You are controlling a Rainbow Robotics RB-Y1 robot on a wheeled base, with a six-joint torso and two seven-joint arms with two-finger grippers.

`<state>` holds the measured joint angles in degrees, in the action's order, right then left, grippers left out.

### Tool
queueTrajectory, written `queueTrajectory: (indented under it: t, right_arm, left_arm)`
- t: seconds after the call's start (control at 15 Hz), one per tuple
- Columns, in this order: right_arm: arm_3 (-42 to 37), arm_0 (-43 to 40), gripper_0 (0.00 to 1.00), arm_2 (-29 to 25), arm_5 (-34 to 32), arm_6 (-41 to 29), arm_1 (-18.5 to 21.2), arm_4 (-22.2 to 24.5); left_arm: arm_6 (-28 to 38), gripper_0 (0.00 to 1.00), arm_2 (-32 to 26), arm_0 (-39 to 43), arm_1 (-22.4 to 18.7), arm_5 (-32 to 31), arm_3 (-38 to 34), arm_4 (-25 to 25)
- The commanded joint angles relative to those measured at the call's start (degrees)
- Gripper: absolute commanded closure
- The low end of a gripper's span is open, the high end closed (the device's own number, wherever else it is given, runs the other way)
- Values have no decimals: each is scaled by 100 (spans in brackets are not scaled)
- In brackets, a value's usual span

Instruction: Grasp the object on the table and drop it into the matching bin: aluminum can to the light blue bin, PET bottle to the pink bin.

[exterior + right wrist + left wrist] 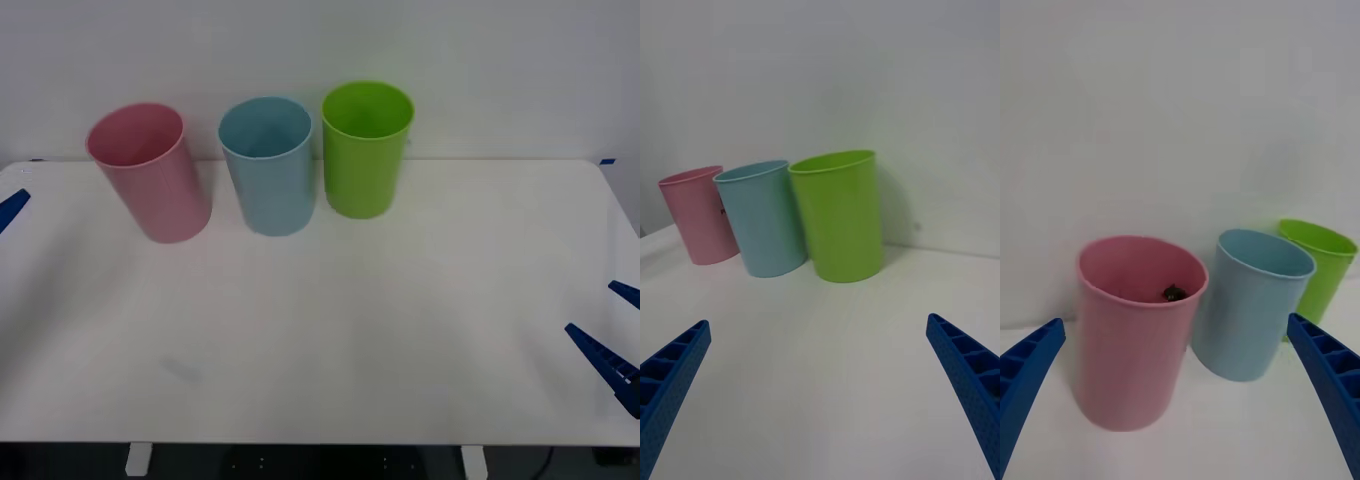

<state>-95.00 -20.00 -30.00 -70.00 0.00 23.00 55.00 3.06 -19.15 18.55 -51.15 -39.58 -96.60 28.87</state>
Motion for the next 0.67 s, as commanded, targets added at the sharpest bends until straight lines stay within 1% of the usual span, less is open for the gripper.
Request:
queueTrajectory:
  t: [0.07,0.27,0.4,0.47,0.67]
  right_arm:
    - [0,0,0,0,0,0,0,0]
    - [0,0,0,0,0,0,0,0]
    - [0,0,0,0,0,0,0,0]
    - [0,0,0,0,0,0,0,0]
    - [0,0,0,0,0,0,0,0]
  left_arm:
    - [-139,0,-467,491,369,-604,1,207]
    - [-745,0,-643,984,650,-1026,1,207]
    - [-1079,0,-669,1194,817,-1193,1,250]
    - [-1229,0,-669,1274,922,-1237,1,330]
    - [-1334,0,-669,1318,1327,-1395,-8,699]
